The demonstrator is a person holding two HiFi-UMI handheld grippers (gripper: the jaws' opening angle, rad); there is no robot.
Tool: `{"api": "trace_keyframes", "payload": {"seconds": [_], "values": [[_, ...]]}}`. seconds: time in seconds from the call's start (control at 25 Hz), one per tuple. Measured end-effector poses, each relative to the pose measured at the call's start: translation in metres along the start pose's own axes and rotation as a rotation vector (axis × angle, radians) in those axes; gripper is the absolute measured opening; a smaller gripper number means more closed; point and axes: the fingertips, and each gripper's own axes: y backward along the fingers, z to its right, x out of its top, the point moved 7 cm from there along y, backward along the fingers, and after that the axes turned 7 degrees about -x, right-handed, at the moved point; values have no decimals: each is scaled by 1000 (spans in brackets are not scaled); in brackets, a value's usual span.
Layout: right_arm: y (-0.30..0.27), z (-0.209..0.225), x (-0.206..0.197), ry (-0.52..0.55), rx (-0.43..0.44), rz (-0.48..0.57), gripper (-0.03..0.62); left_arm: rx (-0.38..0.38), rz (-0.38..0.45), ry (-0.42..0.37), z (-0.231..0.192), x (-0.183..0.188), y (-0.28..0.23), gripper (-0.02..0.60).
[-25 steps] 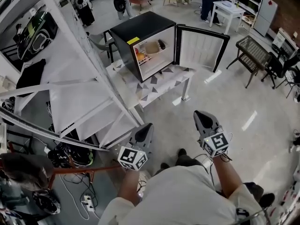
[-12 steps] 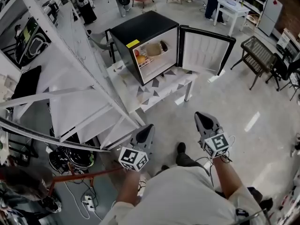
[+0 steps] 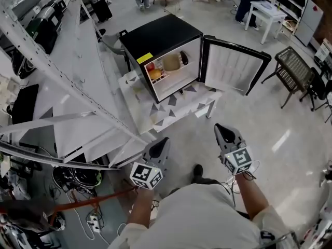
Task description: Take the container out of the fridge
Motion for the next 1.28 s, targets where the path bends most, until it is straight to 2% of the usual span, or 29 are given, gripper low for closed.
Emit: {"api": "trace_keyframes", "payload": {"seconds": [0.4, 0.6, 0.92, 1.28], "values": [[-58, 72, -10, -31, 60, -37, 5, 72, -23, 6, -16, 5, -72, 2], [-76, 95, -16, -12, 86, -48, 5, 107, -31, 16, -20, 2, -95, 2], [-101, 105, -21, -22, 135, -66, 5, 148, -29, 21, -29, 5, -108, 2], [-136, 110, -21, 32, 136, -76, 5, 154, -12, 39, -63, 4, -124, 2]]}}
